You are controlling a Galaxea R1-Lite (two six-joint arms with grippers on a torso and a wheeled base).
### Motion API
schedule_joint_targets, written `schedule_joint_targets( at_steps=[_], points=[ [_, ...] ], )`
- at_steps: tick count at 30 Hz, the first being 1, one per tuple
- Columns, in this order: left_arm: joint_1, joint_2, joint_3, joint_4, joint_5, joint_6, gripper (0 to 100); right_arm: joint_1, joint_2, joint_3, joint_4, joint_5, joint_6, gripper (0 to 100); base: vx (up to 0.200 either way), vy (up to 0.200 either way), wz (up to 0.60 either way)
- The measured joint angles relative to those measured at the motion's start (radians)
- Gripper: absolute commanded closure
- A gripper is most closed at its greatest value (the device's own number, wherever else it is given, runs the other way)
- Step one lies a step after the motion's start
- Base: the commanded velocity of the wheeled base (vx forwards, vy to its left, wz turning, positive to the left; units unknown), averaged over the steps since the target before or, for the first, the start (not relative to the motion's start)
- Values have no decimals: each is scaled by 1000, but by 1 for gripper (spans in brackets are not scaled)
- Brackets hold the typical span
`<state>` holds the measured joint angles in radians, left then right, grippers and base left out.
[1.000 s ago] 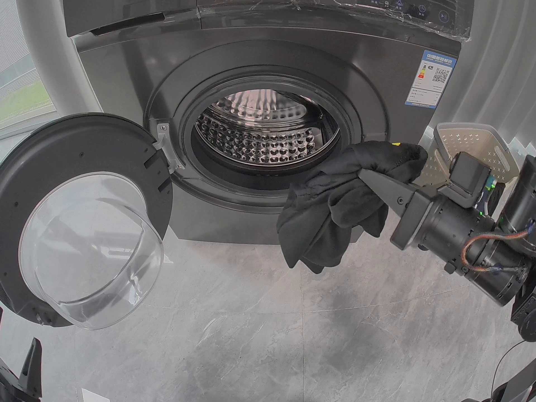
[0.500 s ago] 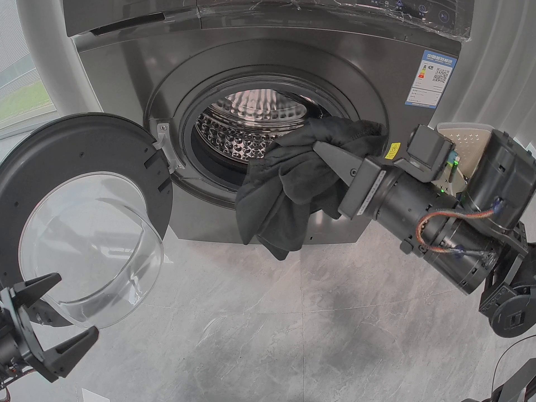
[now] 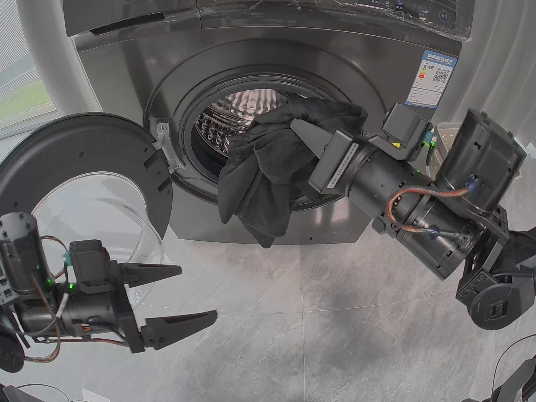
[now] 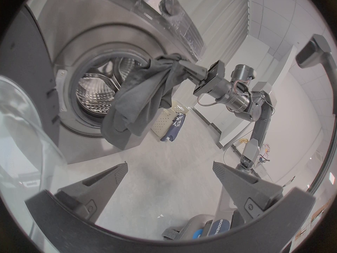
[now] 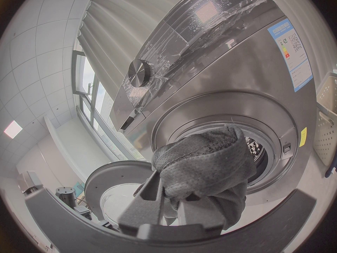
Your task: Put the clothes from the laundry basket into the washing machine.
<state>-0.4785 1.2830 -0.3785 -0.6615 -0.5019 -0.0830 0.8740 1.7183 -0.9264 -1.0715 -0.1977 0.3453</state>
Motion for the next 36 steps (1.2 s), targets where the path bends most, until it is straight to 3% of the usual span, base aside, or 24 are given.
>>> schedule_joint_targets(
  at_steps=[6, 12, 22, 30, 36],
  points=[
    [-34, 175, -66, -107, -15, -35, 0, 1, 10, -9, -1, -2, 2, 100, 0, 0, 0],
    [-44, 322, -113, -250, -33, -95, 0, 10, 13, -12, -1, -3, -3, 100, 0, 0, 0],
    [-45, 541, -168, -505, -22, -161, 0, 17, 4, -6, -3, -3, -4, 100, 0, 0, 0],
    [-35, 653, -227, -534, -13, -173, 0, 20, -6, -2, -3, -3, -5, 100, 0, 0, 0],
    [-39, 703, -297, -537, 27, -192, 0, 24, -9, -1, -3, -5, -5, 100, 0, 0, 0]
  ],
)
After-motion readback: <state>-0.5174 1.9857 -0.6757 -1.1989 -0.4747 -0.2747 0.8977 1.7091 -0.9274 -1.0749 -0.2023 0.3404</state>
